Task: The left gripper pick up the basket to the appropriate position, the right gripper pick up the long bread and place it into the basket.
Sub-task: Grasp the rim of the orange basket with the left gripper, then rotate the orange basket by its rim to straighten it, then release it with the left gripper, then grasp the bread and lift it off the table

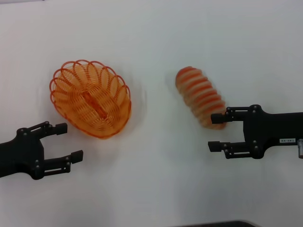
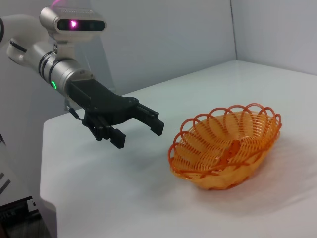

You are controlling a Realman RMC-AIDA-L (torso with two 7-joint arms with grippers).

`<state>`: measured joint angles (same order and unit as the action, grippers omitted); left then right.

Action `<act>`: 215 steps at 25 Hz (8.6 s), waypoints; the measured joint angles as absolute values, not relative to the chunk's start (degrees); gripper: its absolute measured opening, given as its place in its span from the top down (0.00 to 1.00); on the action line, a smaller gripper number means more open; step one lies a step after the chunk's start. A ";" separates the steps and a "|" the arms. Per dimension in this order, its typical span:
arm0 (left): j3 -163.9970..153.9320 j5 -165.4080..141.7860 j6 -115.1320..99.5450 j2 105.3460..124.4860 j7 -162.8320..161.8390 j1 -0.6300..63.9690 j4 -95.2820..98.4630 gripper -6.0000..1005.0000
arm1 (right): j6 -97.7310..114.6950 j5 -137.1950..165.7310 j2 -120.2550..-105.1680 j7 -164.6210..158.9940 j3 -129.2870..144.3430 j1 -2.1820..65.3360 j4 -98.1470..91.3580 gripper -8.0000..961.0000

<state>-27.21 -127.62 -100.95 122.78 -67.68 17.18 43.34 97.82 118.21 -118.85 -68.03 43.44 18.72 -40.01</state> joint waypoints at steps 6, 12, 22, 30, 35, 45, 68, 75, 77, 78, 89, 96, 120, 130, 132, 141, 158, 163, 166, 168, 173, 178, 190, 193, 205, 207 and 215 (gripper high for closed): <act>-27.25 -127.62 -100.90 122.78 -67.68 17.23 43.32 0.14 | 97.52 118.21 -118.98 -68.03 43.59 18.82 -39.99 0.22; -27.24 -127.59 -100.89 122.79 -67.62 17.14 43.32 0.14 | 97.29 118.21 -119.18 -68.03 43.46 18.97 -39.99 0.22; -22.49 -124.54 -101.56 122.67 -75.84 19.83 43.36 0.15 | 96.82 118.20 -119.27 -68.92 43.02 19.71 -39.98 0.22; -21.29 -123.99 -96.94 121.23 -96.19 28.26 44.94 0.16 | 96.24 118.03 -119.27 -70.69 42.98 21.74 -39.38 0.22; -26.10 -124.92 -88.74 120.67 -108.46 31.68 49.14 0.16 | 96.13 117.97 -119.27 -71.72 42.98 22.80 -39.37 0.22; -43.42 -140.58 -76.19 118.36 -123.00 40.25 51.28 0.16 | 96.12 117.96 -119.26 -72.53 42.97 24.10 -39.44 0.22; -59.27 -161.87 -69.12 123.60 -128.97 45.87 51.38 0.27 | 95.81 118.03 -119.26 -72.77 42.97 24.26 -39.43 0.22; -60.03 -162.01 -67.79 123.64 -130.62 45.69 51.36 0.30 | 95.80 117.88 -119.22 -72.77 42.97 24.25 -39.58 0.22; -60.11 -162.02 -67.96 123.59 -130.66 45.62 51.41 0.38 | 95.79 117.87 -119.18 -72.77 42.98 24.25 -39.64 0.22; -60.15 -162.02 -68.07 123.58 -130.68 45.60 51.43 0.42 | 95.80 117.87 -119.18 -72.77 42.98 24.25 -39.68 0.22; -59.29 -161.96 -69.31 123.56 -133.37 45.81 52.24 0.70 | 95.80 117.85 -119.17 -72.77 42.98 24.25 -39.72 0.22; -57.98 -161.73 -74.29 123.45 -137.56 46.00 54.80 0.82 | 95.76 117.85 -119.24 -72.77 41.95 24.29 -39.81 0.22; -39.95 -151.35 -88.60 123.92 -151.38 38.41 62.50 0.90 | 88.10 110.09 -119.56 -73.13 38.41 24.63 -37.73 0.22; -42.90 -145.97 -83.84 124.65 -152.82 34.58 61.60 0.91 | 86.69 105.80 -119.53 -70.52 37.37 24.16 -35.43 0.22; -44.54 -144.08 -82.52 124.64 -152.87 33.59 61.08 0.91 | 86.02 104.76 -119.53 -69.96 37.11 24.10 -34.67 0.22; -50.46 -137.88 -76.14 124.58 -152.77 29.53 59.62 0.91 | 84.59 102.71 -119.55 -67.22 36.51 23.81 -32.37 0.22; -54.92 -137.36 -72.41 124.53 -151.38 28.55 56.87 0.82 | 83.33 102.68 -119.62 -65.82 36.49 24.61 -30.51 0.22; -55.31 -136.54 -72.84 124.52 -151.35 28.39 57.41 0.79 | 82.87 102.68 -119.62 -65.82 36.47 24.54 -30.50 0.22; -54.69 -134.95 -73.62 124.36 -150.62 27.84 57.65 0.76 | 82.87 102.70 -119.62 -65.85 36.47 24.52 -30.50 0.22; -54.25 -134.57 -73.96 124.30 -150.13 27.50 57.70 0.72 | 82.87 102.71 -119.62 -66.02 36.47 24.53 -30.46 0.22; -53.46 -134.39 -74.06 124.27 -148.68 26.58 58.17 0.61 | 82.87 102.74 -119.62 -66.29 36.54 24.71 -30.39 0.22; -49.20 -129.38 -74.25 124.21 -140.72 25.64 57.86 0.48 | 82.89 102.32 -119.62 -66.67 36.51 24.88 -30.32 0.22; -37.26 -114.51 -94.24 123.37 -97.14 23.61 52.52 0.37 | 83.82 106.55 -118.51 -93.83 37.72 25.85 -37.70 0.21; -35.36 -115.30 -102.32 123.04 -88.42 23.01 52.17 0.35 | 85.42 111.41 -118.34 -104.75 38.72 26.41 -43.19 0.21; -34.62 -122.89 -109.80 122.87 -76.49 20.25 55.81 0.27 | 89.61 131.38 -115.67 -137.72 41.45 36.48 -48.06 0.11; -34.49 -123.43 -110.14 122.88 -74.97 19.94 55.96 0.24 | 89.84 135.25 -115.64 -142.65 42.04 38.83 -48.14 0.07; -34.45 -125.66 -110.00 123.05 -69.44 19.18 55.89 0.12 | 93.12 150.28 -115.51 -158.22 43.60 49.32 -48.16 0.01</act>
